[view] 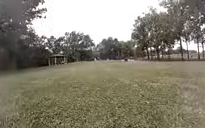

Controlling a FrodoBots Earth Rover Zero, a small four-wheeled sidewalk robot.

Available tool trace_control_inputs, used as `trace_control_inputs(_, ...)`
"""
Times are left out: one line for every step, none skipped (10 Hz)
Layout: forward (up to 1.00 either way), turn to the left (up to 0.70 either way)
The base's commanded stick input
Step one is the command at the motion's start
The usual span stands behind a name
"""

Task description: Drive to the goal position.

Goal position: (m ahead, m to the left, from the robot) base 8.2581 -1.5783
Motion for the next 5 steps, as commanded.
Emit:
trace_control_inputs(0.7, 0.0)
trace_control_inputs(0.7, 0.0)
trace_control_inputs(0.7, 0.0)
trace_control_inputs(0.7, 0.0)
trace_control_inputs(0.7, 0.0)
